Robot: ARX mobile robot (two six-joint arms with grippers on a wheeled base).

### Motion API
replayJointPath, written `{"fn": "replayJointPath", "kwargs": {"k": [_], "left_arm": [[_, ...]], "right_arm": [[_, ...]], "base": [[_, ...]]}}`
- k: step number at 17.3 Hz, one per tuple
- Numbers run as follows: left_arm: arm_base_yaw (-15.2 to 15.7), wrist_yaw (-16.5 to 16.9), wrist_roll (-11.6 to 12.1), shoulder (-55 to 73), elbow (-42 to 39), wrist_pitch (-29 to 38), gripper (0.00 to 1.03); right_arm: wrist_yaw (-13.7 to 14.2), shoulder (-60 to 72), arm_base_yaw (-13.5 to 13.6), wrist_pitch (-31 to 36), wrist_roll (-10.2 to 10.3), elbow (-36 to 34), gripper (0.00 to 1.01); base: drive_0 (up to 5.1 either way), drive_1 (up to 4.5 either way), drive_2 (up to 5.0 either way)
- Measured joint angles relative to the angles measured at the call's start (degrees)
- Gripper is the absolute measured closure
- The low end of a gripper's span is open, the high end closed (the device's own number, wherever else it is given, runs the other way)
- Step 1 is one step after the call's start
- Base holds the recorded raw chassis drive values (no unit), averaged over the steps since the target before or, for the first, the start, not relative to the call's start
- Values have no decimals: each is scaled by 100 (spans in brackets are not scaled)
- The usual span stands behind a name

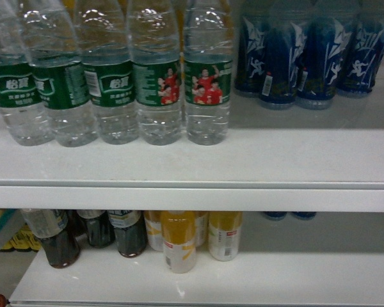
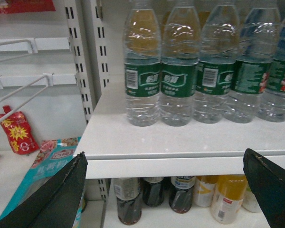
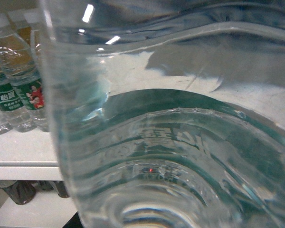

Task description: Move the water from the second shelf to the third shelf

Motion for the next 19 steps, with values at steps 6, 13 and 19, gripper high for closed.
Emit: {"fn": "replayJointPath", "kwargs": {"k": [6,13,19], "left_arm": [[0,2,-2,0,0,-26,5],[0,2,0,0,0,-17,5],[0,-2,0,0,0,-15,5]], "right_arm": [[0,0,-2,24,2,0,58],[2,-4,-2,37,2,0,58],[-7,2,33,-9,2,0,58]], "base": [[-475,238,238],[-477,237,237],[-135,65,65]]}}
